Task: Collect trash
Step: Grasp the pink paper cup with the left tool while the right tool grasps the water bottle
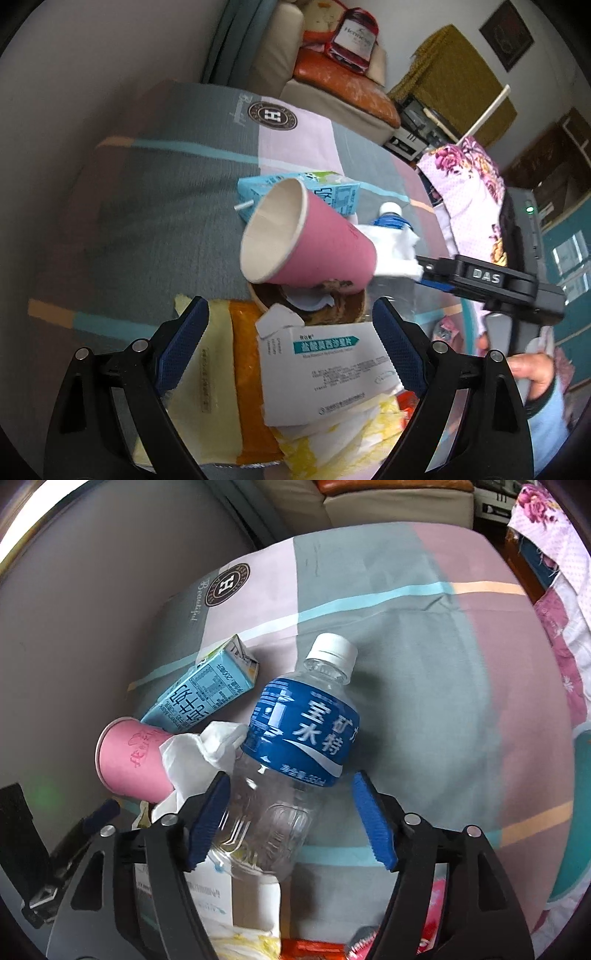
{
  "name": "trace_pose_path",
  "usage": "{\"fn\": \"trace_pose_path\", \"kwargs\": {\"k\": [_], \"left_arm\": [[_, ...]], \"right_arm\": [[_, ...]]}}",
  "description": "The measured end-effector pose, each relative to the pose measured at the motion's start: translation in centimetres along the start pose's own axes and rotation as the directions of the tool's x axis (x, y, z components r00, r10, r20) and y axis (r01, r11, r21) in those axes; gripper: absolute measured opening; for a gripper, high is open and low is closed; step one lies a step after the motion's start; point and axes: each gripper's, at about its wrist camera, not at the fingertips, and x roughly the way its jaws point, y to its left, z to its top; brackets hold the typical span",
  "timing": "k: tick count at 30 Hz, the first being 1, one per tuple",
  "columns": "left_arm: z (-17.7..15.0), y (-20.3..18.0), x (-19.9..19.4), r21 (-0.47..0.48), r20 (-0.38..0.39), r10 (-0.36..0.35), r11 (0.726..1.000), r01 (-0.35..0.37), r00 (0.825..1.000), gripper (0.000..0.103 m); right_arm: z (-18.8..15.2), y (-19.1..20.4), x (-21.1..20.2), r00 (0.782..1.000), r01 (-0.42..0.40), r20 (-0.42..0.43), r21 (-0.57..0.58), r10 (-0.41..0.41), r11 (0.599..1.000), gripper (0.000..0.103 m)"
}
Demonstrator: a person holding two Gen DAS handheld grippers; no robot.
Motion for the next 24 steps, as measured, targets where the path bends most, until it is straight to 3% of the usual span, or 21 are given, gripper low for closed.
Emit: {"fn": "trace_pose_path", "kwargs": {"k": [4, 7, 8, 19, 24], "left_arm": [[-0.2, -0.3, 0.2, -0.028, -0.011, -0.014, 1.0, 0.014, 1.0, 0.09], [-0.3, -1.0, 0.3, -0.001, -0.006, 0.019, 1.0, -0.019, 1.0, 0.09], [-0.4, -1.2, 0.4, 0.007, -0.006, 0.028, 1.0, -0.028, 1.0, 0.09], [1.6, -1.5, -0.4, 0.094, 0.048, 0.122, 0.988, -0.126, 0.991, 0.09], [4.1, -1.7, 0.5, 0.126, 0.048, 0.112, 0.985, -0.118, 0.992, 0.08]], "right_arm": [[0.1, -0.3, 1.1, 0.998, -0.057, -0.019, 0.034, 0.058, 0.998, 0.066], [0.1, -0.7, 1.9, 0.995, -0.095, -0.03, 0.063, 0.097, 0.993, 0.066], [0.1, -0.8, 1.9, 0.994, -0.107, -0.025, 0.06, 0.109, 0.992, 0.061], [-1.3, -3.0, -1.8, 0.999, -0.028, 0.037, 0.035, 0.027, 0.999, 0.06], [-2.3, -4.9, -3.8, 0.997, -0.034, 0.065, 0.067, 0.03, 0.997, 0.061]]}}
